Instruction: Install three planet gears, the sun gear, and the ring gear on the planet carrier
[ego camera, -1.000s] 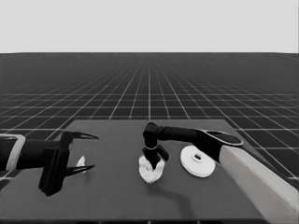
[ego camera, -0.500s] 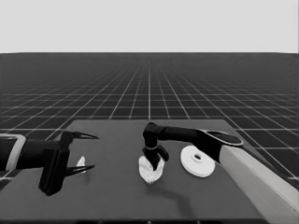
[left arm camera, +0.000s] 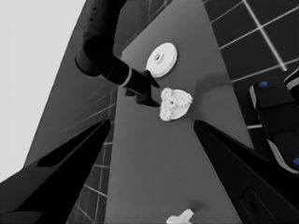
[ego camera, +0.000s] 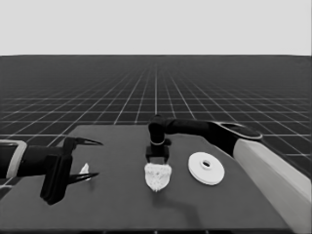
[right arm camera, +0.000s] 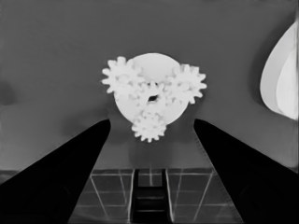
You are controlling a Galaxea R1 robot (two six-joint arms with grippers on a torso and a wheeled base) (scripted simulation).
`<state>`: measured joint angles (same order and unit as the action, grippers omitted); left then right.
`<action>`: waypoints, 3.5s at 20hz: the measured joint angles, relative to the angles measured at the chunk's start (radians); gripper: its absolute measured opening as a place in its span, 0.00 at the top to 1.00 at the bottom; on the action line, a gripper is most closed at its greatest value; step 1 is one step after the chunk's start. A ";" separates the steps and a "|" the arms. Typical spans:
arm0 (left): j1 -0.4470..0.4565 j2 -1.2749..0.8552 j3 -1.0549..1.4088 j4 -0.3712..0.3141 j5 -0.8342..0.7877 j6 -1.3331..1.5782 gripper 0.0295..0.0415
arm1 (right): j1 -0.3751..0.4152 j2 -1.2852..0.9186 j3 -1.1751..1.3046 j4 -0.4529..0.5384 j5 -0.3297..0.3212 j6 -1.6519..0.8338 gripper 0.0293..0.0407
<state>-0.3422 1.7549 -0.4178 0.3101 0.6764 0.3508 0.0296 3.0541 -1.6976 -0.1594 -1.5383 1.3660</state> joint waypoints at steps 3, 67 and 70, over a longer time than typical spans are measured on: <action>0.000 0.000 0.000 0.000 0.000 0.000 0.25 | -0.307 -0.955 1.012 -0.427 0.284 -0.830 0.16; 0.000 0.000 0.000 0.000 0.000 0.000 0.25 | -0.096 0.001 -0.031 -0.090 0.027 -0.030 0.51; 0.000 0.000 0.000 0.000 0.000 0.000 0.25 | -0.097 0.001 -0.033 -0.092 0.027 -0.031 0.51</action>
<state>-0.3422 1.7549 -0.4178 0.3101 0.6764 0.3508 -0.0675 3.0553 -1.7301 -0.2514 -1.5111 1.3355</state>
